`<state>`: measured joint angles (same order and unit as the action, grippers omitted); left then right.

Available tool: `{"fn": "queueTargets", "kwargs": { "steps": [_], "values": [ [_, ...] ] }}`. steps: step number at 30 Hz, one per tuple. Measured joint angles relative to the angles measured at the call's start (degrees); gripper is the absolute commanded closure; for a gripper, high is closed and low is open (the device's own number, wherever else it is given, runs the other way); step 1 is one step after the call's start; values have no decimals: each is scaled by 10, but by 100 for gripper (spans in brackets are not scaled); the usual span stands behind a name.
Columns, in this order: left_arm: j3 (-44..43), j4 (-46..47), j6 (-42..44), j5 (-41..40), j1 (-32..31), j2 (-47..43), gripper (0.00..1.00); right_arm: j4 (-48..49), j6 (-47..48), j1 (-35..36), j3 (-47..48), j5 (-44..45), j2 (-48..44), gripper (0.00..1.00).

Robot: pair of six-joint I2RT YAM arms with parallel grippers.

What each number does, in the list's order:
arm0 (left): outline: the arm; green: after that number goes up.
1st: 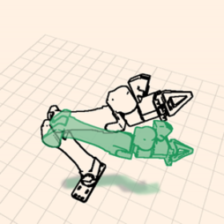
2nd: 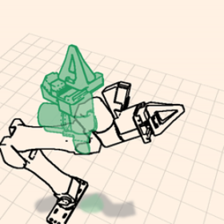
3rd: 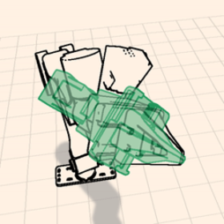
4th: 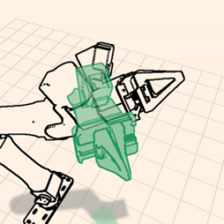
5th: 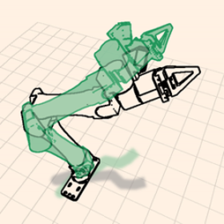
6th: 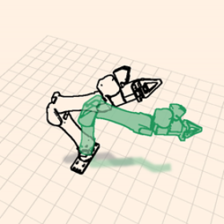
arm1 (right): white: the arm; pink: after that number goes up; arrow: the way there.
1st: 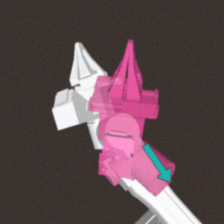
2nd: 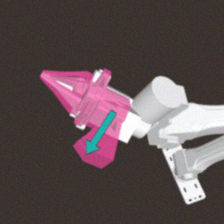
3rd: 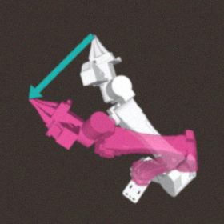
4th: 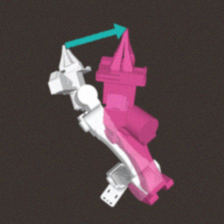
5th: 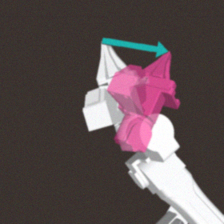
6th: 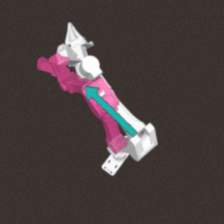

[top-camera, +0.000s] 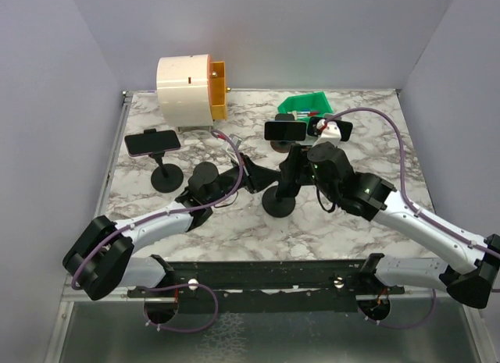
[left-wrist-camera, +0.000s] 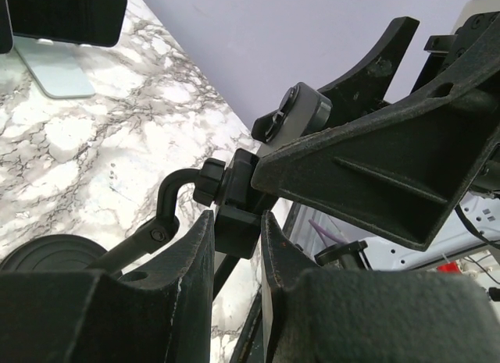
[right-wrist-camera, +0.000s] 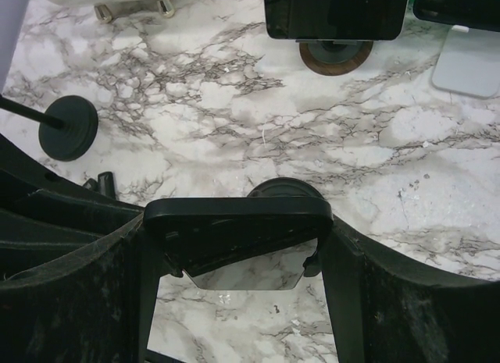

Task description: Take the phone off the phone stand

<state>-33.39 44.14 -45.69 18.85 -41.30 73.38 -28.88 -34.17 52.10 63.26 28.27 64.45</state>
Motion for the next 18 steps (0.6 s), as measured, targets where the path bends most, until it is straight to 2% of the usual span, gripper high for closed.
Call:
{"fn": "queueTargets", "kwargs": {
  "steps": [18],
  "values": [
    [-7, 17, -11, 32, 5, 21, 100, 6, 36, -11, -20, -49, -30, 100]
  ]
}}
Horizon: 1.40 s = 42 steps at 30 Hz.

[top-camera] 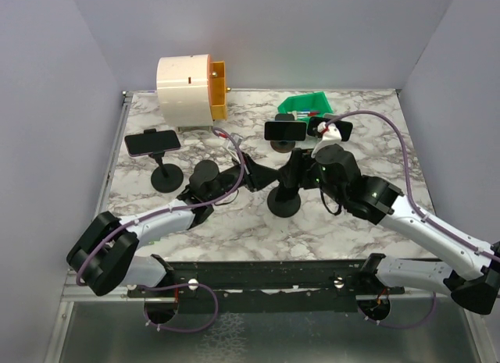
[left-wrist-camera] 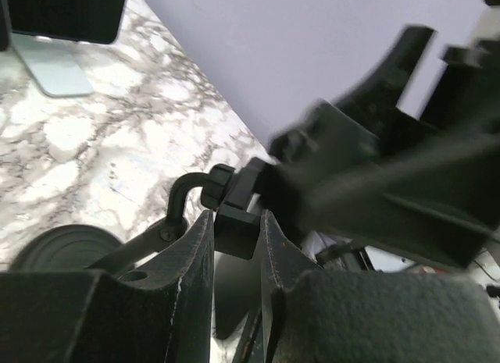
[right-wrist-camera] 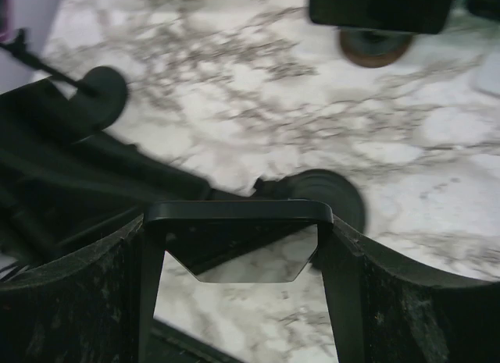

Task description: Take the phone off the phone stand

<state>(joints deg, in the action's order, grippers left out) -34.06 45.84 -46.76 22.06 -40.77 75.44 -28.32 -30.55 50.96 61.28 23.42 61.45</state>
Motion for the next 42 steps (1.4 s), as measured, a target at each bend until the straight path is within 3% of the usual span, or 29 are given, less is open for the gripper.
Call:
{"fn": "queueTargets", "kwargs": {
  "steps": [6, 16, 23, 28, 35, 36, 42],
  "values": [
    [-2, 13, -7, -30, 19, 20, 100, 20, -1, 18, -3, -100, -23, 100],
    [-2, 17, -8, -37, 21, 22, 99, 29, 0, 18, -3, -144, -27, 100],
    [-7, 11, -4, -33, 21, 22, 52, 30, 6, 18, 5, -183, -38, 100],
    [-9, -17, -3, -29, 22, 22, 32, 31, 13, 18, 31, -211, -53, 100],
    [-9, -53, -3, -23, 24, -2, 13, 33, 36, 18, 82, -246, -70, 100],
    [-9, -59, -2, -22, 24, -12, 2, 32, 42, 18, 90, -248, -71, 100],
    [-10, -137, 41, -58, 24, -131, 1, 19, 81, 18, 140, -230, -78, 100]
  ]
}}
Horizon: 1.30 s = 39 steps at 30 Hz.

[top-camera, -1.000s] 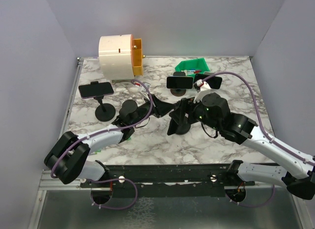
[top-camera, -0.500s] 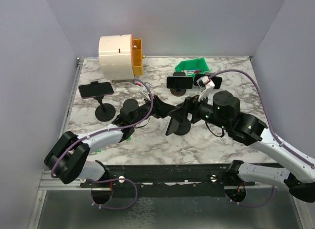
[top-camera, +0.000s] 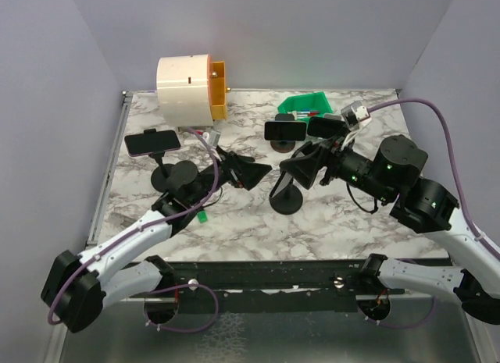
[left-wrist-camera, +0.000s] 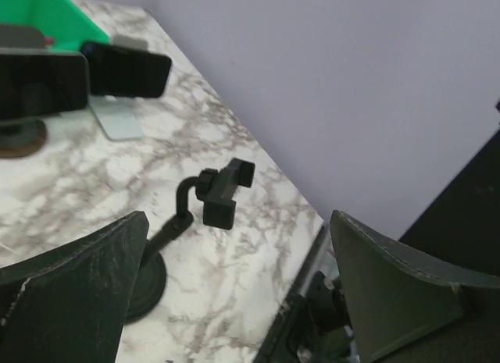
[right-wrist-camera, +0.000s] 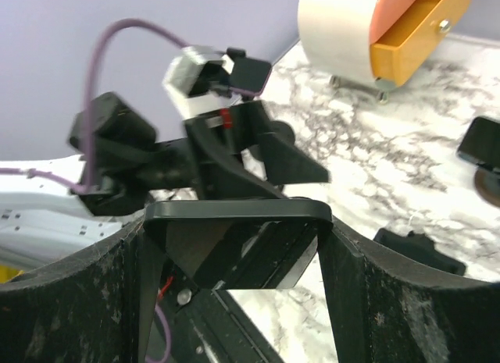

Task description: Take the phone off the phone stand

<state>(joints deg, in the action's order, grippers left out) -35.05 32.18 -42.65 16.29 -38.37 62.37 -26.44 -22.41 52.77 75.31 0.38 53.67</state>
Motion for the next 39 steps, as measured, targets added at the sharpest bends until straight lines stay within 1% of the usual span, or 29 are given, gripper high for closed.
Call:
{"fn": "queueTargets", "kwargs": {
  "steps": [1, 2, 3, 5, 7, 9, 11, 15, 18, 24, 34, 39],
  "values": [
    [-1, -15, 11, -11, 0, -21, 1, -2, 5, 0, 7, 8, 0, 100],
    [-6, -57, 47, -44, 0, -50, 1, -4, 12, 0, 13, 17, 2, 100],
    [-6, -57, 47, -44, 0, -50, 1, -7, 18, 0, 19, 29, 4, 100],
    [-35, -99, 89, -73, 0, -100, 1, -16, 30, 0, 33, 52, 13, 100],
    [-74, -149, 137, -84, 1, -114, 1, -26, 38, 0, 45, 67, 23, 100],
    [-119, -189, 179, -71, 1, -115, 1, -37, 45, 0, 57, 80, 38, 100],
    [-162, -225, 224, -29, 1, -112, 1, -42, 49, 0, 67, 86, 53, 100],
    [-193, -263, 274, 52, 1, -113, 2, -61, 52, 0, 87, 94, 79, 100],
    [-193, -287, 293, 89, 0, -113, 8, -70, 54, 0, 98, 95, 91, 100],
    [-198, -310, 309, 143, 0, -104, 23, -72, 49, 0, 120, 94, 114, 100],
    [-211, -317, 307, 156, 0, -76, 32, -82, 26, 0, 143, 94, 155, 100],
    [-214, -312, 296, 156, 0, -70, 45, -82, 21, 0, 143, 92, 164, 100]
  ]
}}
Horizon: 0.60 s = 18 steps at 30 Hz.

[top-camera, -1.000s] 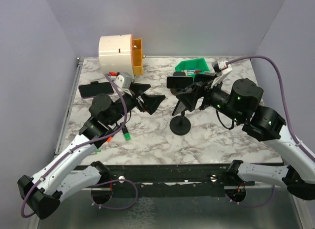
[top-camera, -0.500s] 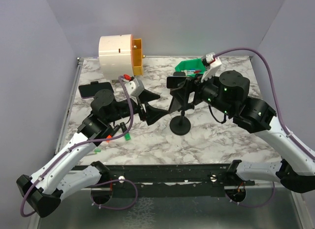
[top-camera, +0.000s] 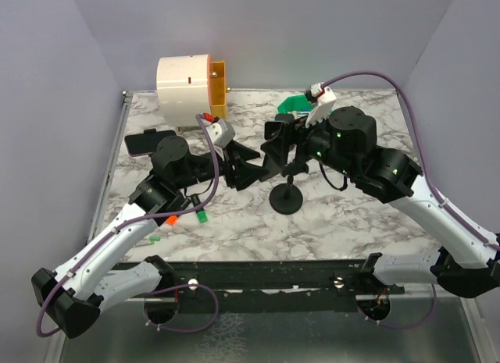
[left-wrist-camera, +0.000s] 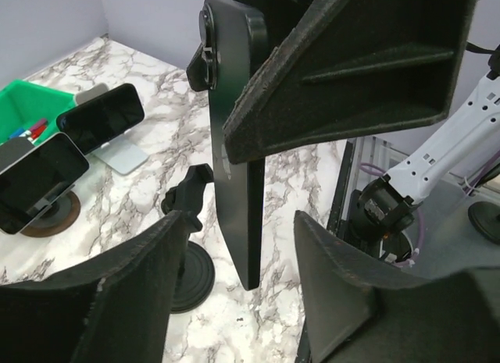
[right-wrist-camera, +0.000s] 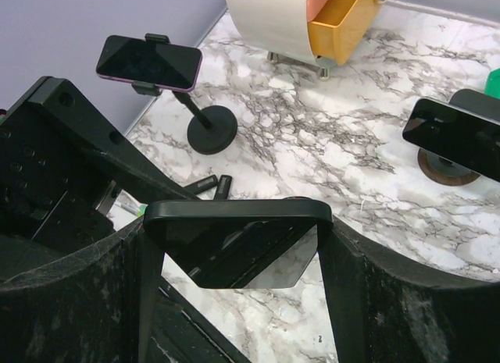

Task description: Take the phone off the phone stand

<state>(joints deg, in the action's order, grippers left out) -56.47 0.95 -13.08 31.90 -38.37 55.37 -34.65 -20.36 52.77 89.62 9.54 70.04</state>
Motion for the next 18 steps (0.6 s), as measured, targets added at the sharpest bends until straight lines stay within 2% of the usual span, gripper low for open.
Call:
{"fn": "queueTargets", "kwargs": {
  "steps": [3, 12, 18],
  "values": [
    [0, 2, -7, 0, 0, 11, 51, 0, -2, 0, 0, -1, 5, 100],
    [0, 2, -24, -8, -1, 33, 59, -1, -16, 0, 5, 3, 14, 100],
    [0, 1, -25, -35, -7, 33, 69, -12, -42, 0, 13, 23, 34, 100]
  ]
}}
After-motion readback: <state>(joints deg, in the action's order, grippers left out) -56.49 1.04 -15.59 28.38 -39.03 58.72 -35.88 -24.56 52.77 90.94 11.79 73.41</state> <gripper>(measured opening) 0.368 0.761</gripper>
